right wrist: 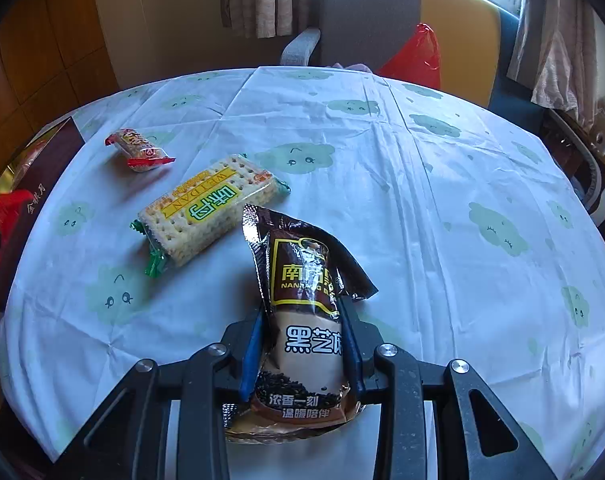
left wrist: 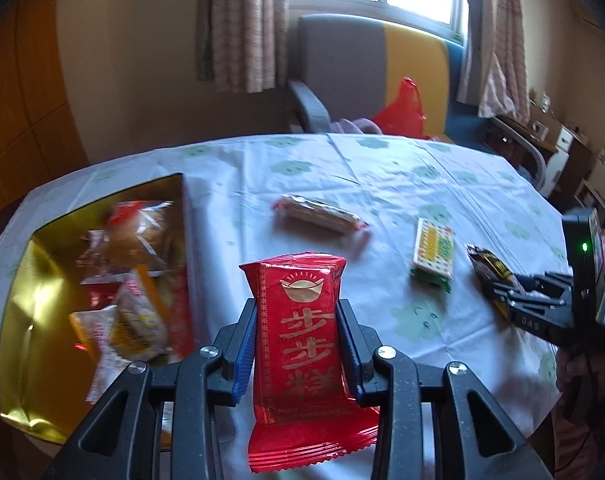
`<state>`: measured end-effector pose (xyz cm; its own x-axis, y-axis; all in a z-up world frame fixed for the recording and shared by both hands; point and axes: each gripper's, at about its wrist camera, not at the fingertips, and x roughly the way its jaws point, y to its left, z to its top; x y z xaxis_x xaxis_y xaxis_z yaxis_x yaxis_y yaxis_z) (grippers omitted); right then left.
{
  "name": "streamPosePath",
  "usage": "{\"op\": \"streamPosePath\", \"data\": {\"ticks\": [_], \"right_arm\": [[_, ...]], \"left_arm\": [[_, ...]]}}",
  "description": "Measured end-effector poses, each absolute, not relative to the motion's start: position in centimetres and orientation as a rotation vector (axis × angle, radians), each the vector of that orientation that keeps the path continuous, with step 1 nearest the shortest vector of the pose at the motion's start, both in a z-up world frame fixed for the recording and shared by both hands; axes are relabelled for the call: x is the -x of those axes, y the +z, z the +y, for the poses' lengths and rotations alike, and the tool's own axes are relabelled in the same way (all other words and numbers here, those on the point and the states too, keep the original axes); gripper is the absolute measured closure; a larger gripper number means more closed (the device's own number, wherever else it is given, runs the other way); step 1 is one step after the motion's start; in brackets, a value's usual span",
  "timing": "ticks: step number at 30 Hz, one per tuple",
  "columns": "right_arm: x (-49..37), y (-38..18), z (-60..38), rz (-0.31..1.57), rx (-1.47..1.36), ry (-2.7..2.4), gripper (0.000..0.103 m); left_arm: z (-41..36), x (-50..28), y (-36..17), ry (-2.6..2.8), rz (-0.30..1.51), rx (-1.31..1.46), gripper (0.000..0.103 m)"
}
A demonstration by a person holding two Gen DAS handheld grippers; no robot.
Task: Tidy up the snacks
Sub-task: 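Carry the red package over the gold tin with the left tool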
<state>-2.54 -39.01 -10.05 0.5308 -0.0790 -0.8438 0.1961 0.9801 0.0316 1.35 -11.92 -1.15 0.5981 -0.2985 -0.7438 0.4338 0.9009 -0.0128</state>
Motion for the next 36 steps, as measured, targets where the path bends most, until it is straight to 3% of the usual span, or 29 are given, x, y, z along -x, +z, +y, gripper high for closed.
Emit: {"op": "streamPosePath", "data": {"ticks": [13,36], "right_arm": [[3.1,-10.3,-38.4,0.943,-0.101,-0.207,0.067],[3.5,-10.5,-37.8,0.904,-0.071,-0.242,0.067]], "left_arm": [[-5.1,-2.3,0.4,-0.268,0.822,-0.101,0.065],[0.3,-3.2,-1.0,-0.153,0.874,-0.033,0.065]]}}
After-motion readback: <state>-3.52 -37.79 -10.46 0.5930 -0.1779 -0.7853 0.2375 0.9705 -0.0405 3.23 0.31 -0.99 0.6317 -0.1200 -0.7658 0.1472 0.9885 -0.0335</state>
